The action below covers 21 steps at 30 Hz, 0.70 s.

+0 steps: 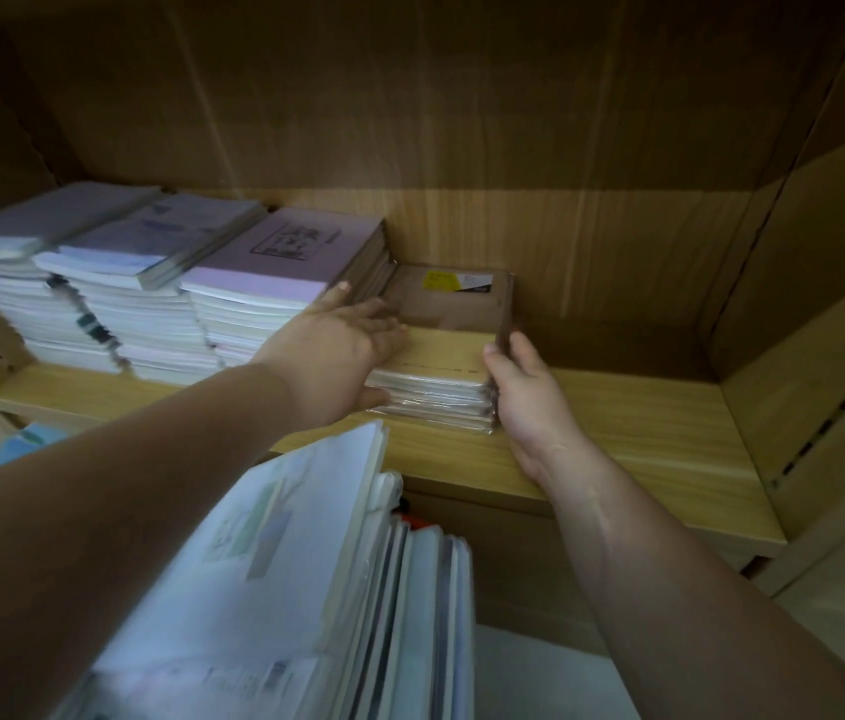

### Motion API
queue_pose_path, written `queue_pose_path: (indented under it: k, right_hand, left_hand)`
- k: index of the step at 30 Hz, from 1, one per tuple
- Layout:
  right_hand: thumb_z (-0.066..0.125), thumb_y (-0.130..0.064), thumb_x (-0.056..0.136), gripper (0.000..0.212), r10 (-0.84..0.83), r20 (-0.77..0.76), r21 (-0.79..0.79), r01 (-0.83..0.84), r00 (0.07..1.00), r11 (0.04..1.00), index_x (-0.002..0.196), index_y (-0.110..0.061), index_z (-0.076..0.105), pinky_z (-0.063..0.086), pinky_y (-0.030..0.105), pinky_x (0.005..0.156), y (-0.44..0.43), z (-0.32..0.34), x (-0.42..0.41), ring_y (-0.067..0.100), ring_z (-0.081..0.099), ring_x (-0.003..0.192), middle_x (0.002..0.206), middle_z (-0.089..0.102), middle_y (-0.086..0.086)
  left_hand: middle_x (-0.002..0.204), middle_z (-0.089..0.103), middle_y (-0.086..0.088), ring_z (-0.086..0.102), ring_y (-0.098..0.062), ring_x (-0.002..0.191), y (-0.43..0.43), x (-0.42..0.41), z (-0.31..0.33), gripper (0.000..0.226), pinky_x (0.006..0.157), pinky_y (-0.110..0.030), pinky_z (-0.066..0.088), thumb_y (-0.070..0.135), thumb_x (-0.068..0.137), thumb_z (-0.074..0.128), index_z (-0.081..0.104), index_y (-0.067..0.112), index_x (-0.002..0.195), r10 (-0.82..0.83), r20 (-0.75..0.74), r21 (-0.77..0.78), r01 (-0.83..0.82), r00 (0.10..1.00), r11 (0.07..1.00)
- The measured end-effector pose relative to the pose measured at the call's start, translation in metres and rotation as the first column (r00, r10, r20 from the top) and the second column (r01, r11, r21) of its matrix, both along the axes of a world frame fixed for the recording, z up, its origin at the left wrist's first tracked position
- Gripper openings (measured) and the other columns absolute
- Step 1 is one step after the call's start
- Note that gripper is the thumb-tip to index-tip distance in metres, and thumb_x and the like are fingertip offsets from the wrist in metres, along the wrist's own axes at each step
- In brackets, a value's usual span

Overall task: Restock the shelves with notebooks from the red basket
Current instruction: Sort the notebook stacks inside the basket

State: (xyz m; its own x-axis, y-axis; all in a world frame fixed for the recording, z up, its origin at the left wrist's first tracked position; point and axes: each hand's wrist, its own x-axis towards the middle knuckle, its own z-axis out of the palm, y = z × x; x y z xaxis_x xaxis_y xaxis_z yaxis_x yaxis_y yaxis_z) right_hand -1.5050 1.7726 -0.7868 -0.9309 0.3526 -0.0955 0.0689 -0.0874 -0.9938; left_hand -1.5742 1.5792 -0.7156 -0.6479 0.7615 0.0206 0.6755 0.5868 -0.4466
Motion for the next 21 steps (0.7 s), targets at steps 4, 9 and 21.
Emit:
queue_pose_path:
  k: [4,9,21]
  right_hand:
    - [0.052,-0.039,0.103,0.064,0.047,-0.018,0.135,-0.044,0.999,0.990,0.160,-0.032,0.024,0.030,0.047,0.122,-0.004,0.013,0.029,0.019,0.033,0.150,0.163,0.034,-0.005]
    - [0.054,-0.032,0.104,0.057,0.208,-0.088,0.430,-0.152,0.974,0.890,0.157,-0.028,0.033,0.011,0.031,0.127,-0.024,0.047,0.069,0.003,0.012,0.154,0.168,0.020,-0.010]
    - [0.057,-0.038,0.101,0.053,0.645,0.098,0.604,-0.560,0.758,0.567,0.151,-0.040,0.037,0.015,0.019,0.122,-0.094,0.088,0.168,-0.002,0.003,0.154,0.168,0.013,-0.020]
  left_hand:
    - [0.141,0.061,-0.010,0.046,-0.032,0.141,-0.032,0.036,0.009,0.064,0.118,-0.054,0.028,0.048,0.090,0.060,0.056,0.010,0.142,-0.045,0.006,0.339,0.040,0.999,0.940]
    - [0.136,0.064,-0.014,0.055,-0.035,0.133,-0.085,0.099,0.012,0.067,0.111,-0.056,0.041,0.054,0.088,0.044,0.064,0.010,0.133,0.113,0.192,0.491,-0.195,0.975,0.849]
    - [0.142,0.059,-0.008,0.053,-0.029,0.131,-0.133,0.245,0.015,0.070,0.109,-0.037,0.040,0.058,0.085,0.053,0.057,0.017,0.141,0.479,0.654,0.368,-0.800,0.585,0.474]
